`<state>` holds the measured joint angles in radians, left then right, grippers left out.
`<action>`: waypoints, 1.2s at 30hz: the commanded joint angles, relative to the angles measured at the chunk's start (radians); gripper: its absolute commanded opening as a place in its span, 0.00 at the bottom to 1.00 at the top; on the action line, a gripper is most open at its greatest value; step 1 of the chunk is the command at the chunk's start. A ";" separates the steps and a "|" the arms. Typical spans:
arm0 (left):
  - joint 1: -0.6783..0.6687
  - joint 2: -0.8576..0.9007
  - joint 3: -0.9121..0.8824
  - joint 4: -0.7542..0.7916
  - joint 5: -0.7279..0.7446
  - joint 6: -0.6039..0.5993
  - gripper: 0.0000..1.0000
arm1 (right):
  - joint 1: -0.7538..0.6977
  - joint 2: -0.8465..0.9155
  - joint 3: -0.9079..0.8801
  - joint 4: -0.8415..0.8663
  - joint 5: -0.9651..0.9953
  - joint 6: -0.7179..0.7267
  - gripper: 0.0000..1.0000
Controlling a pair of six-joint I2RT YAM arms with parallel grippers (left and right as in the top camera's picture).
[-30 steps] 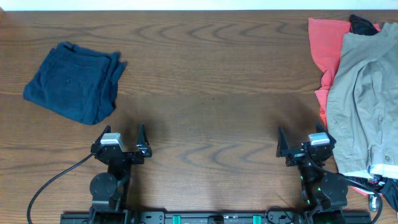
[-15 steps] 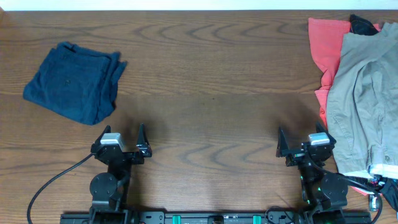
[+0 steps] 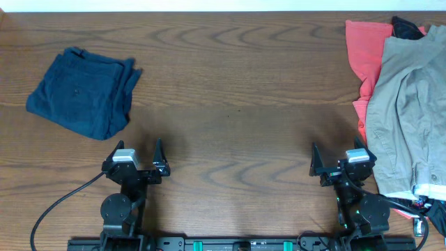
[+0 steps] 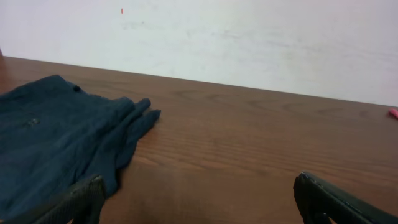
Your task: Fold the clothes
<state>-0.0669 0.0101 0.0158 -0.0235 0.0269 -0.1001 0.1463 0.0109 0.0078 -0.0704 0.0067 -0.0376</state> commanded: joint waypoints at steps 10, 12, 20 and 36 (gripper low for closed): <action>0.004 -0.005 -0.012 -0.047 -0.013 0.014 0.98 | 0.010 -0.004 -0.002 -0.004 -0.008 -0.012 0.99; 0.004 -0.005 -0.012 -0.047 -0.012 0.014 0.98 | 0.010 -0.004 -0.003 -0.004 -0.008 -0.012 0.99; 0.004 -0.004 -0.006 -0.052 -0.011 0.009 0.98 | 0.010 -0.004 -0.002 -0.004 -0.012 0.052 0.99; 0.004 0.262 0.348 -0.379 0.030 -0.097 0.98 | 0.010 0.155 0.190 -0.187 0.016 0.071 0.99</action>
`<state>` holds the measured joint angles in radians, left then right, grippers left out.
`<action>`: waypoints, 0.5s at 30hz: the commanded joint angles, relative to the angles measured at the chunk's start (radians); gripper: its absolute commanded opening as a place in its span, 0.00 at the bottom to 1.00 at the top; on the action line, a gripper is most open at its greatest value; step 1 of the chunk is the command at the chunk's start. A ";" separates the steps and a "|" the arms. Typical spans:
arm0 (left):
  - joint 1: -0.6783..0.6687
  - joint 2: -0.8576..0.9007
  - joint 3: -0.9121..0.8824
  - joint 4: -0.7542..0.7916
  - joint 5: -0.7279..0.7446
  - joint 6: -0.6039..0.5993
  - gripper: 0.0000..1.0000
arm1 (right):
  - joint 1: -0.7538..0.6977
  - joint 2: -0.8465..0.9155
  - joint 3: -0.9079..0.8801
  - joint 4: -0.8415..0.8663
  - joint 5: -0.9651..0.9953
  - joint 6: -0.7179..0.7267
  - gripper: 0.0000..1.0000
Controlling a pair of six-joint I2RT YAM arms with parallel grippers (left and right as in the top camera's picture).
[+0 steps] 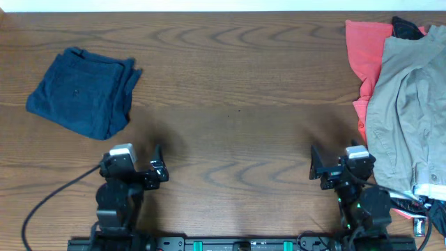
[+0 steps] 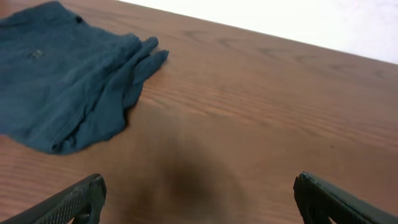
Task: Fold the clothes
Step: 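Reach the right gripper to the khaki shorts on the right pile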
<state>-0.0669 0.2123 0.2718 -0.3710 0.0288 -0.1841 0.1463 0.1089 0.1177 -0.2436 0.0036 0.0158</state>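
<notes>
A folded dark blue garment (image 1: 82,92) lies at the table's far left; the left wrist view shows it at upper left (image 2: 62,93). At the right edge a khaki garment (image 1: 408,111) lies unfolded over a red one (image 1: 366,49). My left gripper (image 1: 136,166) stands open near the front edge, below and right of the blue garment, with bare wood between its fingers (image 2: 199,185). My right gripper (image 1: 339,164) stands open beside the khaki garment's left edge, holding nothing.
A black item (image 1: 404,28) peeks out at the back of the right pile. Another dark item and cables (image 1: 425,213) lie at the front right corner. A black cable (image 1: 49,209) trails from the left arm. Bare brown wood (image 1: 237,104) spans the middle.
My left wrist has tipped downward: its view now shows the table and the blue garment from above instead of the wall. The right gripper has shifted slightly. Both remain open.
</notes>
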 commanded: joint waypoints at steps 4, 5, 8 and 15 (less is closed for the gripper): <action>0.004 0.193 0.227 -0.164 0.043 -0.013 0.98 | 0.010 0.209 0.195 -0.080 0.022 0.017 0.99; 0.004 0.226 0.259 -0.199 0.043 -0.013 0.98 | 0.010 0.257 0.229 -0.105 0.023 0.017 0.99; 0.004 0.308 0.344 -0.300 0.049 -0.012 0.98 | 0.000 0.398 0.324 -0.186 0.023 0.017 0.99; 0.004 0.476 0.481 -0.487 0.092 -0.012 0.98 | -0.080 0.780 0.592 -0.423 0.015 0.017 0.99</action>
<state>-0.0669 0.6479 0.7101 -0.8310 0.0978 -0.1871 0.0978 0.7864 0.6178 -0.6350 0.0181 0.0185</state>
